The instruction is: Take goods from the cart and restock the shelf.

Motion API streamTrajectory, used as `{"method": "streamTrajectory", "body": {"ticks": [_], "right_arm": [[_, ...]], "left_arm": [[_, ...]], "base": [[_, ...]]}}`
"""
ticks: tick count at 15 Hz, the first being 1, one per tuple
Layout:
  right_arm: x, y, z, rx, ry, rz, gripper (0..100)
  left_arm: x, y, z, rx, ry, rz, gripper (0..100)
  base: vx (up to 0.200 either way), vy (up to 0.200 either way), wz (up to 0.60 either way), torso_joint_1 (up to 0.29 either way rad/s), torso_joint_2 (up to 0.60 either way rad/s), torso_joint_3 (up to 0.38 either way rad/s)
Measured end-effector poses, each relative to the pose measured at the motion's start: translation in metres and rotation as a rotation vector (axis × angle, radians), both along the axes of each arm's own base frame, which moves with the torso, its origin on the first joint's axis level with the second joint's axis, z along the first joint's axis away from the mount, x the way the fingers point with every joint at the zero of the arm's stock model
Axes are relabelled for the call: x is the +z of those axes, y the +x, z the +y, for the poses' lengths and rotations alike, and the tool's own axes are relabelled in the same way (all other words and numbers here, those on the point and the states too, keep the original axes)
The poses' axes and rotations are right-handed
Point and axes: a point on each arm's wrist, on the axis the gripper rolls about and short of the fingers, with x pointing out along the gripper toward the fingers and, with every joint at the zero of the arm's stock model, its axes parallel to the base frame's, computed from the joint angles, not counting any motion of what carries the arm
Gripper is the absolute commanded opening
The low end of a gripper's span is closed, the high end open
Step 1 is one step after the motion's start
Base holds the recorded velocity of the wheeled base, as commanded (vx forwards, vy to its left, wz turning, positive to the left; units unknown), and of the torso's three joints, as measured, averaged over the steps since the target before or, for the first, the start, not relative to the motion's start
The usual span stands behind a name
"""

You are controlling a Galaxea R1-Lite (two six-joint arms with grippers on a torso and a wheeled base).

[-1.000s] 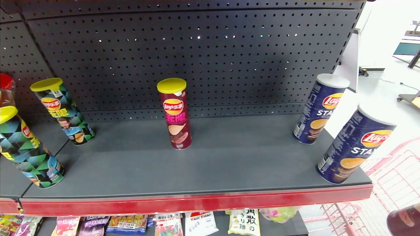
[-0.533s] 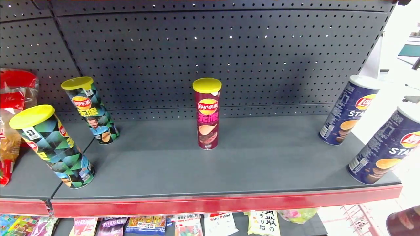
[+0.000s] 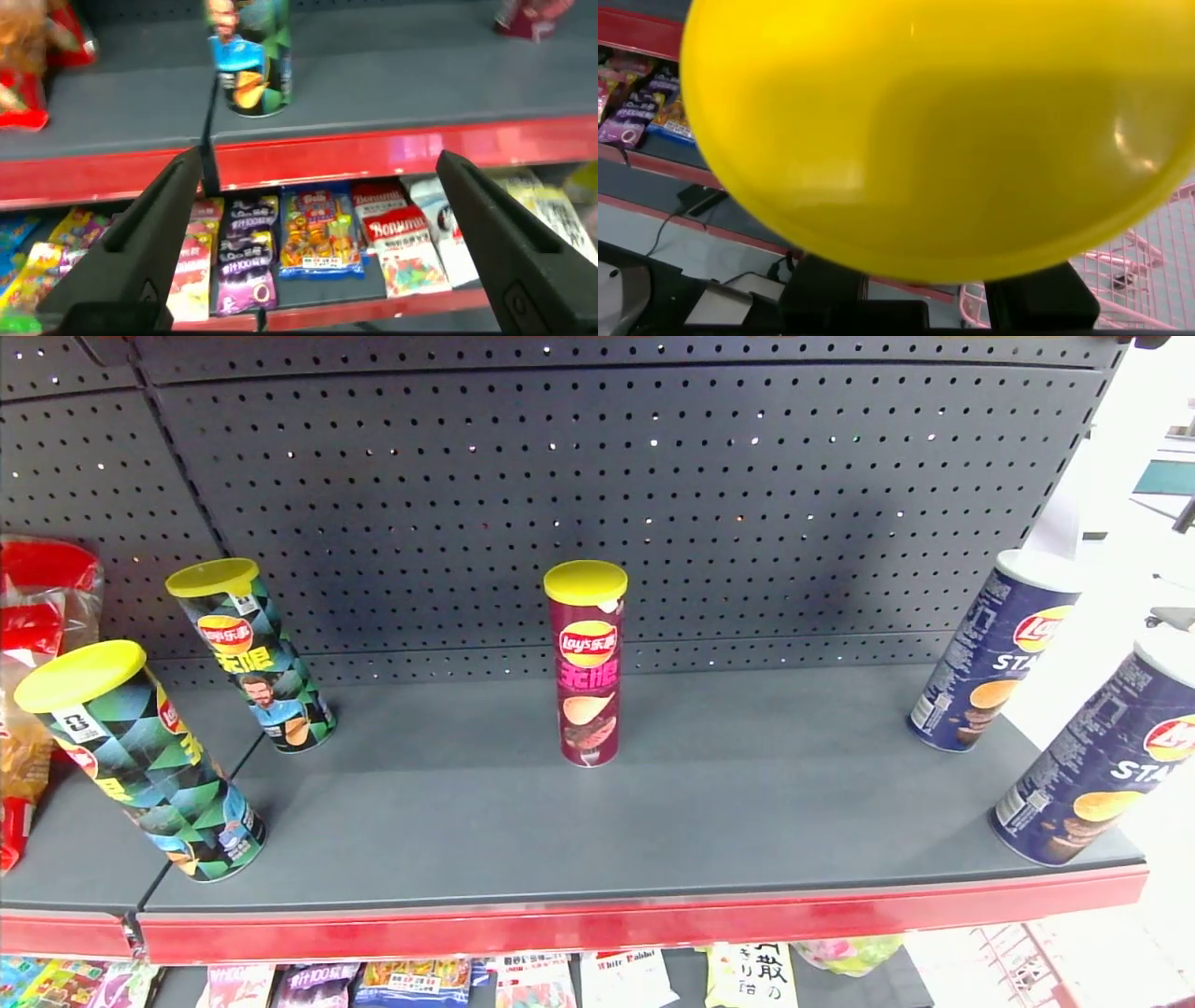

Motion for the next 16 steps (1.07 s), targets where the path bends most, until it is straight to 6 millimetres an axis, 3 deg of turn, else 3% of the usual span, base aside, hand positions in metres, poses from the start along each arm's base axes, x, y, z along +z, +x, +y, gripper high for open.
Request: {"method": "streamTrajectory", "body": {"ticks": [2,4,6,8,12,16], "right_arm": [[-0.014,-0.003,0.000,0.014,0.004,-0.007,0],[-0.025,-0.002,0.000,0.038,0.014,-0.032,0],[-0.031,-0.003,0.001,0.077,0.023,-0.031,0],[-0.032,-0.003,0.001,0.079,0.024,-0.032,0],[-0.033,-0.003,0.001,0.071,0.023,-0.036,0],[-0.033,-0.003,0.001,0.070,0.024,-0.036,0]], "left_arm": [[0.001,0.001,-0.001,-0.068,0.037,0.011,100],[0.019,0.000,-0.002,-0.133,0.005,-0.012,100],[0.057,0.005,-0.003,-0.198,-0.028,-0.020,100],[0.093,0.022,-0.006,-0.311,-0.033,0.007,100],[0.130,0.091,-0.021,-0.529,-0.006,0.079,100],[0.133,0.161,-0.054,-0.736,0.003,0.154,100]], "base": [[0.000,0.000,0.00,0.000,0.00,0.000],[0.000,0.000,0.00,0.000,0.00,0.000],[0.000,0.000,0.00,0.000,0.00,0.000],[0.000,0.000,0.00,0.000,0.00,0.000],[0.000,0.000,0.00,0.000,0.00,0.000],[0.000,0.000,0.00,0.000,0.00,0.000]]}}
